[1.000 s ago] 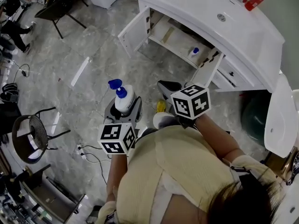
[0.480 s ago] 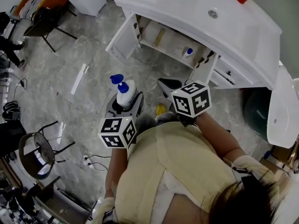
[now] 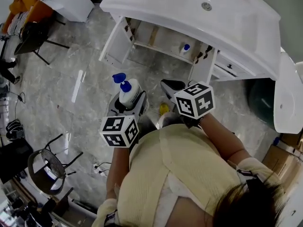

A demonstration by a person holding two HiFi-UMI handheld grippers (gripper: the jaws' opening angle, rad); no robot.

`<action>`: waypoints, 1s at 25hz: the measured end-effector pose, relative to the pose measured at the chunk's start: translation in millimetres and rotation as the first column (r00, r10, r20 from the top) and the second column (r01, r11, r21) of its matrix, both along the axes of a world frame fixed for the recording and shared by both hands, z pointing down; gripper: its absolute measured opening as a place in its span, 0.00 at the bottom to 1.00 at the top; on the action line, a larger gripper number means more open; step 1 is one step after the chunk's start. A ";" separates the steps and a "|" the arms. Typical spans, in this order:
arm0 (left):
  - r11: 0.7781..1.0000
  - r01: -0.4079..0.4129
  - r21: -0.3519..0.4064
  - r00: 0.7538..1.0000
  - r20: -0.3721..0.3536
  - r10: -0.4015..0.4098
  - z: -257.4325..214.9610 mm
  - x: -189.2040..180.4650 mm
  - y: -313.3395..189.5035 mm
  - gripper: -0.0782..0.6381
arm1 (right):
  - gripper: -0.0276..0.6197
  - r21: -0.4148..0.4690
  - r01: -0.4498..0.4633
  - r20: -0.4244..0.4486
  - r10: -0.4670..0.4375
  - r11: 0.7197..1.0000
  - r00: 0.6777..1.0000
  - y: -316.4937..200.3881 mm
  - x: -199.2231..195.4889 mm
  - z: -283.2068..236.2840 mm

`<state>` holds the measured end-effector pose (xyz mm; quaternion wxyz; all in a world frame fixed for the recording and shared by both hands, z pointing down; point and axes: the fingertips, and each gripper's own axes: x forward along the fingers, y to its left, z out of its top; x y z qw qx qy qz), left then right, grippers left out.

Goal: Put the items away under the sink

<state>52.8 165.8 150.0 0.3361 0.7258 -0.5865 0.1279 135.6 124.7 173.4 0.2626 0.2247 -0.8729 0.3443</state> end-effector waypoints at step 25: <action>0.926 -0.376 -0.032 0.920 -0.130 0.369 59.5 -90.5 -79.2 0.54 | 0.08 -0.044 -0.274 -0.177 0.262 0.961 0.949 -55.7 -92.7 47.9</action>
